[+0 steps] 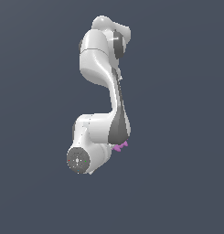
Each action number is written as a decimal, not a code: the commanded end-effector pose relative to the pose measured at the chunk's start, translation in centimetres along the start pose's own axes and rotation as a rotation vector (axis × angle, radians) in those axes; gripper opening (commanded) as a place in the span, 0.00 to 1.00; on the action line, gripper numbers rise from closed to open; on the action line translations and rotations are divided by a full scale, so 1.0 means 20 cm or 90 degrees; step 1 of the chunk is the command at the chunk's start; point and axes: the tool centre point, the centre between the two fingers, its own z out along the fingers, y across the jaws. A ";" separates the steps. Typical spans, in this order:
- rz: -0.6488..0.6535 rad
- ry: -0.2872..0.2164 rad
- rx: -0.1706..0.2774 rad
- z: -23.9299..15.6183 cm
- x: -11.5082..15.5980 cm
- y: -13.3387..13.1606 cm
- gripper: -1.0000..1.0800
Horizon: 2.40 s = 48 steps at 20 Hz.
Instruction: Pick up the object and move it to a goal position.
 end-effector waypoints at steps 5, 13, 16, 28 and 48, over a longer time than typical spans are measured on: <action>-0.014 0.001 0.010 0.01 -0.01 0.01 0.81; -0.012 0.001 0.009 0.03 -0.01 0.01 0.81; -0.012 0.001 0.009 0.06 -0.01 0.01 0.81; -0.014 0.001 0.010 0.15 -0.01 0.00 0.00; -0.012 0.021 -0.010 0.12 0.01 -0.01 0.00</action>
